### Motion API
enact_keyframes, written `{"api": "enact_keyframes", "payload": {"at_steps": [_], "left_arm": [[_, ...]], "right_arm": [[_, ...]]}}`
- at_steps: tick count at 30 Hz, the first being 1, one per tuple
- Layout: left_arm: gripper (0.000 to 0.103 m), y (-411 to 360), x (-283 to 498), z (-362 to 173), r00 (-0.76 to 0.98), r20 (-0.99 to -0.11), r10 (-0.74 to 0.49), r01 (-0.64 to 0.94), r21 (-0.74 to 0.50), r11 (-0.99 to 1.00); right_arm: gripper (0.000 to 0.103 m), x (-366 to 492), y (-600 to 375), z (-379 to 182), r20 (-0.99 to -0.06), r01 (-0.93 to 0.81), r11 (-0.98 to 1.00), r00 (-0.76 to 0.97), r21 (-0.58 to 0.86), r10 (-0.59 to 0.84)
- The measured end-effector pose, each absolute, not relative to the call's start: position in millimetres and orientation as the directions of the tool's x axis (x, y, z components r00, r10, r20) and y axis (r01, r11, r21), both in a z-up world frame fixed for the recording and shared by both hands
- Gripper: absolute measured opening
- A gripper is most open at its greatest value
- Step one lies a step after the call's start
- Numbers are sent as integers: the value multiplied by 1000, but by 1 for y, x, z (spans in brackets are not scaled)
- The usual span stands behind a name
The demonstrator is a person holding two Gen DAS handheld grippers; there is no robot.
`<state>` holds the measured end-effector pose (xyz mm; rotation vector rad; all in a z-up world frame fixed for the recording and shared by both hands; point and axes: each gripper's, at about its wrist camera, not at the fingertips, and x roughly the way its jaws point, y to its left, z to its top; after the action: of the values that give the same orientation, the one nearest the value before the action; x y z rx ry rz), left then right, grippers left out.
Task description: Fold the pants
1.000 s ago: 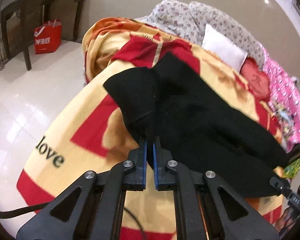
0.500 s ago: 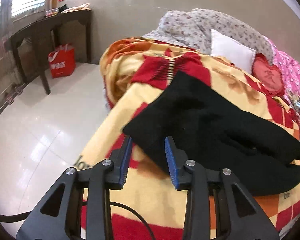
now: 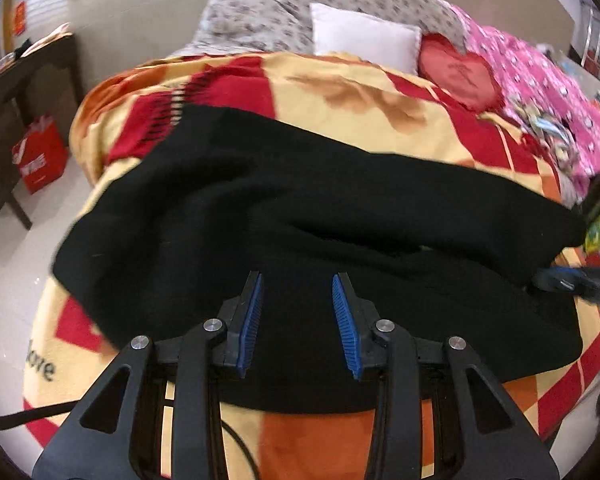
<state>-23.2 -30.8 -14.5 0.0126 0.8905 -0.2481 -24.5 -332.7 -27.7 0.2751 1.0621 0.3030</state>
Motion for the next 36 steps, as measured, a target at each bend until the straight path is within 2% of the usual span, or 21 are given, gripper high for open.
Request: {"api": "enact_keyframes", "payload": {"at_steps": [3,8,11,13,18,23,27,29,30,31,36], "left_arm": [[35,-41,-20,-20,584,-783,-215,240,-86,967],[35,-46,-13,-31,559,-804,-201,224,-87,971],[35,-44,-10,-32,550,-810,-204,209,-103,973],[35,-43,-13,-31,559,-804,-205,207,-104,973],[35,-43,-12,-35,546,-808,-222,204,-130,970],[35,-47,-15,-36,536,-815,-219,206,-126,970],[35,-47,-23,-26,550,-804,-227,208,-131,969],[35,-46,-26,-23,556,-801,-222,209,-123,970],[35,-46,-27,-23,555,-803,-219,208,-121,971],[35,-45,-27,-22,554,-804,-216,207,-119,971],[35,-38,-26,-18,551,-806,-219,180,-142,974]], "right_arm": [[45,15,-326,-47,-839,-76,953,457,293,294],[45,81,-330,-37,-796,-23,970,567,243,213],[45,103,-341,-43,-802,2,957,545,290,242],[45,85,-356,-31,-777,-3,940,562,341,284],[47,0,-394,-9,-769,19,946,588,324,251],[47,-65,-416,-28,-836,93,969,529,228,146],[48,-70,-414,-57,-846,69,962,496,266,198],[33,-76,-411,-55,-803,33,961,558,274,210],[16,-77,-410,-57,-786,19,952,570,306,241],[9,-79,-408,-57,-774,15,952,587,305,238],[7,-84,-396,-27,-745,-34,990,654,140,128]]}}
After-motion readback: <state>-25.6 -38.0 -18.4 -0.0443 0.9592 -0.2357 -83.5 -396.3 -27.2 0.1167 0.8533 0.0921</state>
